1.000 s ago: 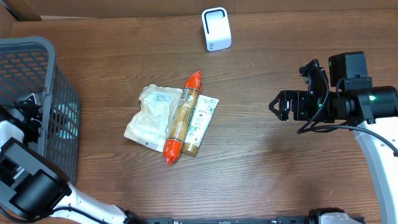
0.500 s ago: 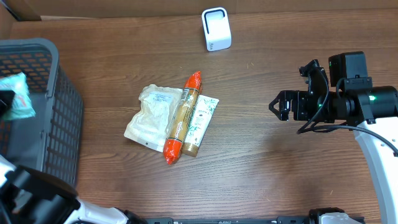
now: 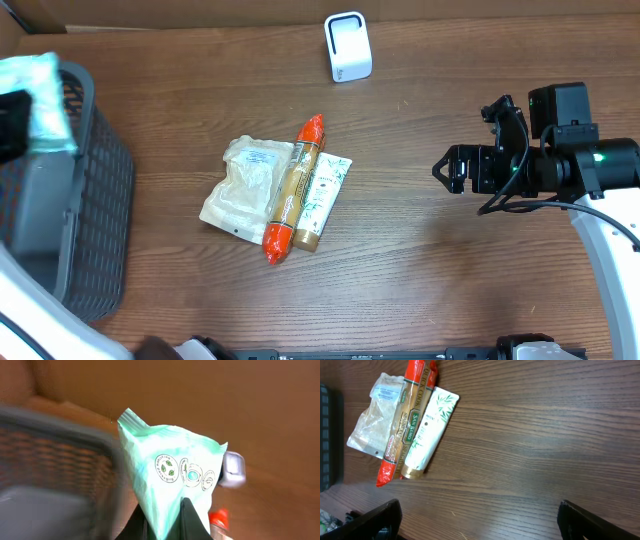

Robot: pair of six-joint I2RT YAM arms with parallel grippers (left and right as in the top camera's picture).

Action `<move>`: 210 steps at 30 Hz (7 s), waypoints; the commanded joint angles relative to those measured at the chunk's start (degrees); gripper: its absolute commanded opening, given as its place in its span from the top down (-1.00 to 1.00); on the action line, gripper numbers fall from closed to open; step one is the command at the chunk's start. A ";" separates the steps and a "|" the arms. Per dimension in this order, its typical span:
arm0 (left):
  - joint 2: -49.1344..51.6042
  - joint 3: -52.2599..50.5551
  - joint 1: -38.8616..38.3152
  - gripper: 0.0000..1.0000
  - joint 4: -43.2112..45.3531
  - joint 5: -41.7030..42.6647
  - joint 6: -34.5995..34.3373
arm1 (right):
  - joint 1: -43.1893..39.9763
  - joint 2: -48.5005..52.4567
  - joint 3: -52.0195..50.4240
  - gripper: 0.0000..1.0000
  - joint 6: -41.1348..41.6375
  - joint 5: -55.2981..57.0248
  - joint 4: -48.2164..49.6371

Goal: Scan the item barcode

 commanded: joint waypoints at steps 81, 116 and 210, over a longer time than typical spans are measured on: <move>12.90 -4.02 -43.04 -0.99 -11.80 -44.41 -20.39 | 23.28 15.91 -0.15 -0.92 33.16 23.76 12.57; 16.15 -4.02 -43.10 -0.99 -12.13 -44.41 -20.39 | 38.47 36.50 -0.17 -0.44 36.87 37.42 19.23; 16.15 -4.02 -43.12 -0.99 -12.13 -44.41 -20.39 | 15.63 28.35 -3.21 0.93 19.93 2.27 15.82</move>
